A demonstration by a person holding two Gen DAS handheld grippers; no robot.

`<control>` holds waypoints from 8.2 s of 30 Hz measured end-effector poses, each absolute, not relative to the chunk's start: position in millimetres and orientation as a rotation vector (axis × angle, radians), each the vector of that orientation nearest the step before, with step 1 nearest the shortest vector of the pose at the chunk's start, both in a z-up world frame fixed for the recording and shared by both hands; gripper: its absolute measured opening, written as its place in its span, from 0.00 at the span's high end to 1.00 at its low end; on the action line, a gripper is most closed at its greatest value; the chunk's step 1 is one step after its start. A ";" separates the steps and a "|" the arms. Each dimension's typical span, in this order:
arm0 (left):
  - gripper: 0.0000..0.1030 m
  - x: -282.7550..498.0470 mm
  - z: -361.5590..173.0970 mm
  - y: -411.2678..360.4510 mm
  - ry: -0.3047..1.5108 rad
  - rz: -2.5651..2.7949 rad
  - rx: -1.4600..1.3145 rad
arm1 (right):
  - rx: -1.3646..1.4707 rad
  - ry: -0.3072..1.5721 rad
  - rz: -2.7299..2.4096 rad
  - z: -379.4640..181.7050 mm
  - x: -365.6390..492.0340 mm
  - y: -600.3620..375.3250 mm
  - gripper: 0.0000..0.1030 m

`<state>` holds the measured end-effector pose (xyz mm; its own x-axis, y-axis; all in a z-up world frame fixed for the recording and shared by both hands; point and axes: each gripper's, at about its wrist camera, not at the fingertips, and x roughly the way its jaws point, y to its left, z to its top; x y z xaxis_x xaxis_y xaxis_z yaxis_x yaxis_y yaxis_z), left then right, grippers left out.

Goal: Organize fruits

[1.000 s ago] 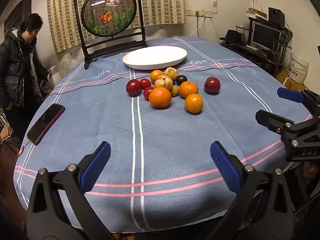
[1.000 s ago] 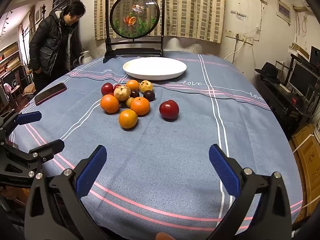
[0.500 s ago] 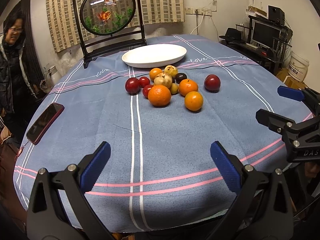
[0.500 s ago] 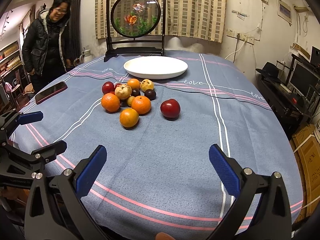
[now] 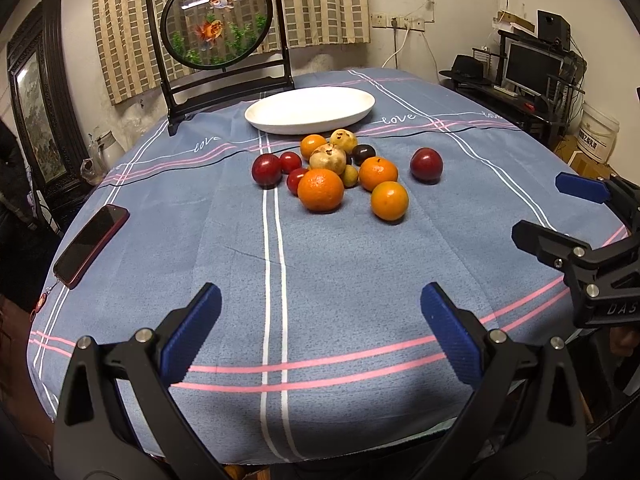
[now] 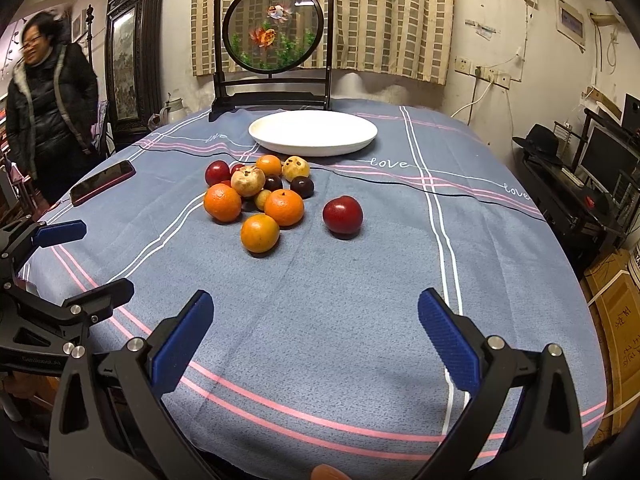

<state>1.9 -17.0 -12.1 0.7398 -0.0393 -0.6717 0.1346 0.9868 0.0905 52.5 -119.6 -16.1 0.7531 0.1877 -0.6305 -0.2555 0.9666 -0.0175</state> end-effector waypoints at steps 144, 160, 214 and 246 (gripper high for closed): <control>0.56 367.2 1.3 18.5 0.876 -0.221 -0.093 | 0.160 0.851 0.405 -33.6 415.6 -88.0 0.59; 0.13 372.1 -4.1 27.4 0.832 -0.066 -0.044 | 0.047 0.781 0.338 -16.1 403.9 -80.9 0.34; 0.39 158.2 -45.2 -4.3 0.871 -0.514 0.117 | 0.105 0.925 0.505 -40.8 248.2 -113.3 0.57; 0.60 167.3 -39.0 6.3 0.843 -0.523 0.016 | 0.122 0.853 0.448 -33.8 249.0 -118.9 0.57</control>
<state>167.3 6.3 -39.0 0.5466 -0.4351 -0.7155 0.4475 0.8740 -0.1896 249.0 -118.9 -33.8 0.5710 0.4291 -0.6999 -0.3333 0.9003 0.2800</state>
